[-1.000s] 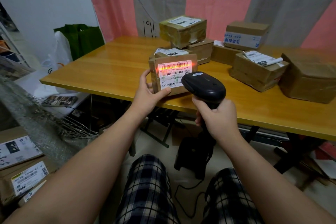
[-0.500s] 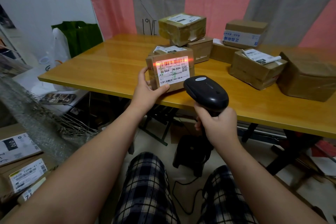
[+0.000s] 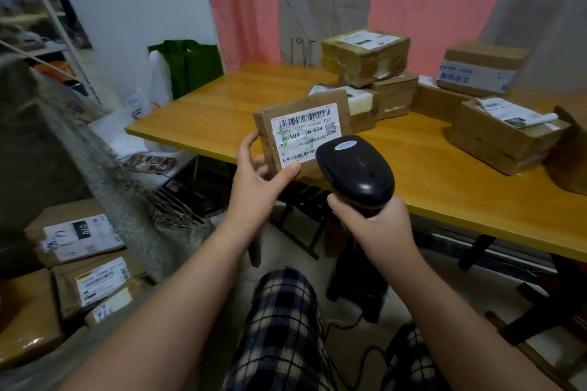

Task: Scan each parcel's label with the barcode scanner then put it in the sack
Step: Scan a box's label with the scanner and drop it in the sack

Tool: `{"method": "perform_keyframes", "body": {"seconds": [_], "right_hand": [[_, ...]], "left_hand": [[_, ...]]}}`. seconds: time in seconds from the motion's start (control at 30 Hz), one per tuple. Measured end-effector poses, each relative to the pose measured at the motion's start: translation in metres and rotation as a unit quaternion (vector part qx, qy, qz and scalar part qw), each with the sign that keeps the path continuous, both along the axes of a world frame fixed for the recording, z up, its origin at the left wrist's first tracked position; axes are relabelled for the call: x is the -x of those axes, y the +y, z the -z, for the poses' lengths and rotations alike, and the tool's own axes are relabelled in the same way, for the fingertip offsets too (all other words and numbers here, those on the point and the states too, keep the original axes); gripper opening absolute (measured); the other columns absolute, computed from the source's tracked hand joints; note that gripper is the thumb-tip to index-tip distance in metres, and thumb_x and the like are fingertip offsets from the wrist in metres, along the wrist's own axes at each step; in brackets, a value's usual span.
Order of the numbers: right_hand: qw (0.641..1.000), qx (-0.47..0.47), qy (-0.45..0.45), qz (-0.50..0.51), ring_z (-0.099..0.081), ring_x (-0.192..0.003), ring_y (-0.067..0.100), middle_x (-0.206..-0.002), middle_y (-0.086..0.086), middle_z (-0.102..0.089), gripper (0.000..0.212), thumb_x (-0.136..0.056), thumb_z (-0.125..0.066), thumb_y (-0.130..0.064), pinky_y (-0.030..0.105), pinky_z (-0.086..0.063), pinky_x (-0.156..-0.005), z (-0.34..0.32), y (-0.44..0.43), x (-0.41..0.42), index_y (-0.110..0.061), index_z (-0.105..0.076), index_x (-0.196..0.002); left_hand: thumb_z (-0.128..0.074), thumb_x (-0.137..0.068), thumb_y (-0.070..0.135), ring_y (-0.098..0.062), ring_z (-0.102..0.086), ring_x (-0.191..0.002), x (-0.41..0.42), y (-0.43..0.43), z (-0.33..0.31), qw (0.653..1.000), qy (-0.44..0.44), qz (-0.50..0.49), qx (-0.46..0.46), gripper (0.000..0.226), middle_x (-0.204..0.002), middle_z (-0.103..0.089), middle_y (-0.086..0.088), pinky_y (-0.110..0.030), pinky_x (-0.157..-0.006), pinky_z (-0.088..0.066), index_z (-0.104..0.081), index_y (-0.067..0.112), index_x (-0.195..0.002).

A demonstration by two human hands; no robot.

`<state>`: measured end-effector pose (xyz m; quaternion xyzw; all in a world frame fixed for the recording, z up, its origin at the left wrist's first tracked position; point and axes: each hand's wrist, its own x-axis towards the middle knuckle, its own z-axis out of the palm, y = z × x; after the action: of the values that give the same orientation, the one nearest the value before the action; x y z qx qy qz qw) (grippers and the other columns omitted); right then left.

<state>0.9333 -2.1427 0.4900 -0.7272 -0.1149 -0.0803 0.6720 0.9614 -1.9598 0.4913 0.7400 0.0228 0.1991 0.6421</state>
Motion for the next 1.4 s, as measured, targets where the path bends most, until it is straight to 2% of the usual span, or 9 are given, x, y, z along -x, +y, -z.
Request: {"method": "perform_keyframes", "body": {"seconds": [0.3, 0.47, 0.73, 0.9, 0.97, 1.03, 1.13, 1.27, 1.4], "right_hand": [[0.965, 0.075, 0.069, -0.242, -0.061, -0.096, -0.009, -0.105, -0.015, -0.067, 0.045, -0.073, -0.084, -0.023, 0.016, -0.049, -0.081, 0.025, 0.157, 0.011, -0.027, -0.061, -0.112], [0.922, 0.002, 0.09, -0.377, -0.064, -0.103, -0.003, -0.101, -0.019, -0.072, 0.048, -0.07, -0.081, -0.003, 0.013, -0.049, -0.085, 0.031, 0.223, 0.028, -0.027, -0.065, -0.108], [0.903, -0.066, 0.146, -0.4, -0.062, -0.116, 0.021, -0.122, 0.005, -0.068, 0.059, -0.072, -0.079, -0.009, 0.036, -0.05, -0.099, 0.048, 0.259, 0.031, -0.007, -0.059, -0.128], [0.921, 0.017, 0.141, -0.363, -0.068, -0.097, 0.004, -0.097, -0.014, -0.074, 0.041, -0.073, -0.08, -0.003, 0.029, -0.055, -0.088, 0.048, 0.279, 0.032, -0.028, -0.065, -0.103], [0.935, 0.066, 0.106, -0.333, -0.065, -0.089, -0.003, -0.091, -0.019, -0.069, 0.041, -0.072, -0.082, -0.004, 0.022, -0.052, -0.086, 0.046, 0.288, 0.037, -0.026, -0.064, -0.102], [0.941, 0.099, 0.075, -0.316, -0.06, -0.091, 0.0, -0.093, -0.018, -0.062, 0.051, -0.071, -0.084, -0.008, 0.019, -0.045, -0.083, 0.044, 0.297, 0.046, -0.019, -0.061, -0.115], [0.938, 0.112, 0.038, -0.327, -0.056, -0.101, 0.005, -0.097, -0.016, -0.058, 0.057, -0.071, -0.084, -0.012, 0.012, -0.04, -0.079, 0.044, 0.309, 0.061, -0.021, -0.056, -0.12], [0.923, 0.096, 0.037, -0.37, -0.055, -0.103, 0.002, -0.097, -0.022, -0.057, 0.061, -0.072, -0.084, -0.015, 0.007, -0.039, -0.076, 0.044, 0.328, 0.086, -0.024, -0.054, -0.124], [0.867, 0.127, -0.002, -0.482, -0.055, -0.107, 0.002, -0.107, -0.016, -0.06, 0.058, -0.073, -0.084, -0.021, 0.01, -0.041, -0.084, 0.048, 0.354, 0.124, -0.024, -0.055, -0.123]], "left_hand": [[-0.075, -0.073, 0.024, -0.007, -0.059, -0.113, 0.171, 0.158, 0.035, 0.964, 0.067, -0.254, -0.045, 0.074, -0.128, -0.058, 0.002, -0.02, -0.09, -0.05, -0.033, 0.041, -0.132], [-0.059, -0.088, 0.001, 0.007, -0.066, -0.089, 0.212, 0.193, 0.046, 0.956, 0.106, -0.266, 0.062, 0.051, -0.108, -0.066, 0.008, -0.01, -0.071, -0.05, -0.036, 0.019, -0.13], [-0.057, -0.093, 0.014, 0.014, -0.063, -0.084, 0.218, 0.233, 0.064, 0.957, 0.179, -0.204, 0.098, 0.043, -0.092, -0.071, 0.021, -0.005, -0.071, -0.047, -0.039, 0.02, -0.131], [-0.054, -0.091, 0.048, 0.014, -0.055, -0.099, 0.23, 0.246, 0.068, 0.939, 0.283, -0.175, -0.085, 0.047, -0.116, -0.057, 0.023, -0.015, -0.095, -0.043, -0.041, 0.029, -0.131], [-0.036, -0.078, 0.082, -0.012, -0.05, -0.122, 0.24, 0.261, 0.074, 0.838, 0.373, -0.161, -0.364, 0.087, -0.134, -0.053, 0.005, -0.034, -0.111, -0.031, -0.035, 0.022, -0.141], [-0.021, -0.06, 0.095, -0.026, -0.035, -0.137, 0.255, 0.274, 0.08, 0.644, 0.507, -0.109, -0.562, 0.116, -0.146, -0.042, -0.008, -0.047, -0.116, -0.01, -0.027, 0.018, -0.147], [-0.052, -0.075, 0.076, -0.024, -0.048, -0.123, 0.28, 0.276, 0.073, 0.541, 0.618, -0.028, -0.57, 0.08, -0.132, -0.055, -0.003, -0.044, -0.107, -0.019, -0.047, 0.021, -0.132], [-0.057, -0.084, 0.041, -0.016, -0.06, -0.089, 0.325, 0.268, 0.058, 0.622, 0.401, -0.036, -0.672, 0.017, -0.088, -0.065, 0.007, -0.034, -0.078, -0.023, -0.064, 0.025, -0.087], [-0.046, -0.078, 0.029, -0.014, -0.049, -0.071, 0.354, 0.256, 0.052, 0.726, 0.162, -0.112, -0.659, 0.018, -0.072, -0.051, 0.009, -0.033, -0.073, -0.027, -0.063, 0.028, -0.071]]}}
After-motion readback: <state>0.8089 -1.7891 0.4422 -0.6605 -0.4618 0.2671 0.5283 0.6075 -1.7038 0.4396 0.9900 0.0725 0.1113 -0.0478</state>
